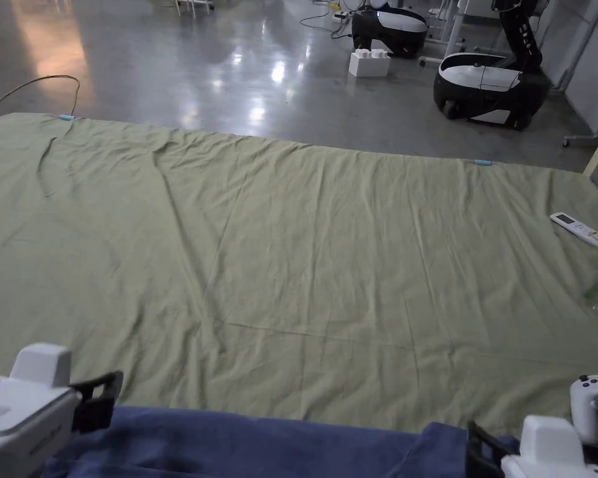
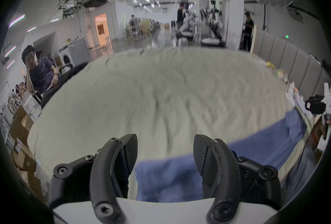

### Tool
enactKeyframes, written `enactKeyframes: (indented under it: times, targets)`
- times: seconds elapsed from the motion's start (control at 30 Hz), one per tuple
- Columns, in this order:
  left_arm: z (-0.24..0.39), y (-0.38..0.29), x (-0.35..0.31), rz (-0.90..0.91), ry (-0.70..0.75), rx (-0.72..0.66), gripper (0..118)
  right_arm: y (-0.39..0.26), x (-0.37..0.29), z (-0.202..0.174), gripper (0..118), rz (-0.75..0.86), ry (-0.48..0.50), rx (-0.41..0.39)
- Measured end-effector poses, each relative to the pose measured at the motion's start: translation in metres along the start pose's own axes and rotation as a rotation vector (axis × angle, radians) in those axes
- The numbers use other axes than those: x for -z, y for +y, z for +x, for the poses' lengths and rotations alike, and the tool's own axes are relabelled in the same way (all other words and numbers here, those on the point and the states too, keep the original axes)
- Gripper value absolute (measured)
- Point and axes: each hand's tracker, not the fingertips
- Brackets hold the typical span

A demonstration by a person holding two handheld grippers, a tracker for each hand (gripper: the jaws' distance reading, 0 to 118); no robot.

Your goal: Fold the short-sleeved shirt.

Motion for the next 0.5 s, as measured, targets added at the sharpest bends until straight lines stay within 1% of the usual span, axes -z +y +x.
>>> enactKeyframes:
  times: [0.1,0.17,0.23,0.3,0.33,0.4,0.43,0.47,0.5]
  targets:
    - [0.017,0.028,-0.005,0.124,0.008,-0.020,65,0.027,-0.001,-0.019,76,0.120,-0.001,0.025]
    - [0.036,0.044,-0.014,0.218,0.045,-0.019,65,0.043,-0.002,-0.032,73,0.213,0.004,0.055]
    - [0.051,0.058,-0.021,0.291,0.068,-0.020,64,0.059,-0.002,-0.047,58,0.292,-0.008,0.060]
    - [0.061,0.066,-0.028,0.358,0.074,-0.048,61,0.072,-0.004,-0.060,43,0.380,-0.015,0.040]
    - [0.065,0.070,-0.032,0.389,0.075,-0.062,56,0.079,-0.004,-0.066,36,0.397,-0.012,0.036]
    - [0.067,0.073,-0.031,0.430,0.095,-0.072,39,0.088,-0.006,-0.074,21,0.465,0.003,0.029]
    - [0.069,0.074,-0.032,0.453,0.113,-0.060,36,0.092,-0.007,-0.078,18,0.487,0.008,0.025]
    - [0.071,0.074,-0.034,0.466,0.128,-0.046,36,0.095,-0.007,-0.080,18,0.495,0.006,0.026]
    - [0.072,0.075,-0.035,0.479,0.140,-0.040,23,0.098,-0.008,-0.083,12,0.518,0.003,0.022]
